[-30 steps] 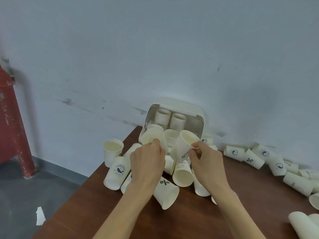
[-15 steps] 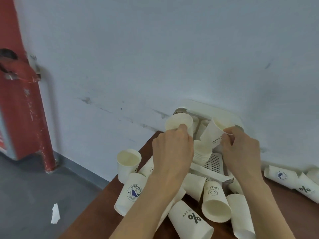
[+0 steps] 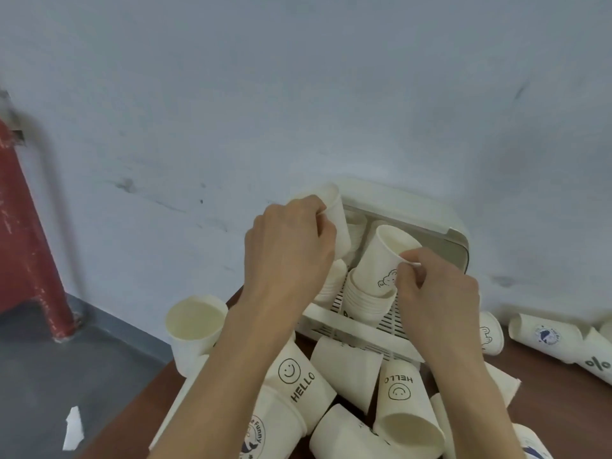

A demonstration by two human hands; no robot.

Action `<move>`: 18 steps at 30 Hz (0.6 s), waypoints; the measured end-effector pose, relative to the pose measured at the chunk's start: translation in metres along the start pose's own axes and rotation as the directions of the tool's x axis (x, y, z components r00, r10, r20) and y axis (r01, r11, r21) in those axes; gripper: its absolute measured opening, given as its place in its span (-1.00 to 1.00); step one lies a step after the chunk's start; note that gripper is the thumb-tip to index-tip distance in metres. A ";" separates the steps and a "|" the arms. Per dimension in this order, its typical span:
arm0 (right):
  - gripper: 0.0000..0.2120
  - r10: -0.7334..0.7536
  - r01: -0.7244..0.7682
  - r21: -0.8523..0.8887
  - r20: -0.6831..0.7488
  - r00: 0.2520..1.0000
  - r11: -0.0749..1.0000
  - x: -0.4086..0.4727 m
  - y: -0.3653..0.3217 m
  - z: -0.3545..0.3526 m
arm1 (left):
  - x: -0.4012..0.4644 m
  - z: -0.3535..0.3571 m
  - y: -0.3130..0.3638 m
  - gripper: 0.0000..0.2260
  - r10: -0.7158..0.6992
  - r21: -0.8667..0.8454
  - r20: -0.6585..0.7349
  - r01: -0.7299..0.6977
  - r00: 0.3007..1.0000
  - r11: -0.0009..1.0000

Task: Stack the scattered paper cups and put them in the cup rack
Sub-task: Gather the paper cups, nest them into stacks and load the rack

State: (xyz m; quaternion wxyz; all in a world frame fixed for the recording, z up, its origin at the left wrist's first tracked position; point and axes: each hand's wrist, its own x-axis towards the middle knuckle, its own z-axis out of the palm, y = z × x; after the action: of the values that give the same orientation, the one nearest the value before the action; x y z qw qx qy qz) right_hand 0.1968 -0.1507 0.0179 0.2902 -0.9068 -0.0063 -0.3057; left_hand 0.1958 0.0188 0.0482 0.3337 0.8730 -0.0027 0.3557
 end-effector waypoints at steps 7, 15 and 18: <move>-0.79 0.049 -0.040 -0.083 0.103 0.994 0.996 0.002 0.005 0.001 | 0.012 0.003 -0.014 -0.82 -0.008 -0.082 -0.003 0.007 1.000 0.997; -0.77 0.032 0.010 -0.161 0.258 0.966 0.987 0.000 0.005 0.006 | 0.011 0.011 -0.018 -0.81 0.009 -0.107 0.050 -0.004 0.999 0.994; -0.76 0.020 0.028 -0.163 0.285 0.958 0.986 -0.002 0.007 0.009 | 0.010 0.013 -0.018 -0.80 0.011 -0.102 0.091 -0.001 0.996 0.995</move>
State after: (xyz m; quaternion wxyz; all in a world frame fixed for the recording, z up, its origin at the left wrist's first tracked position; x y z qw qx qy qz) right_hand 0.2015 -0.1518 0.0075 0.2095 -0.9624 -0.0245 -0.1714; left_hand 0.2155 0.0279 0.0368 0.3764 0.8701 -0.0388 0.3157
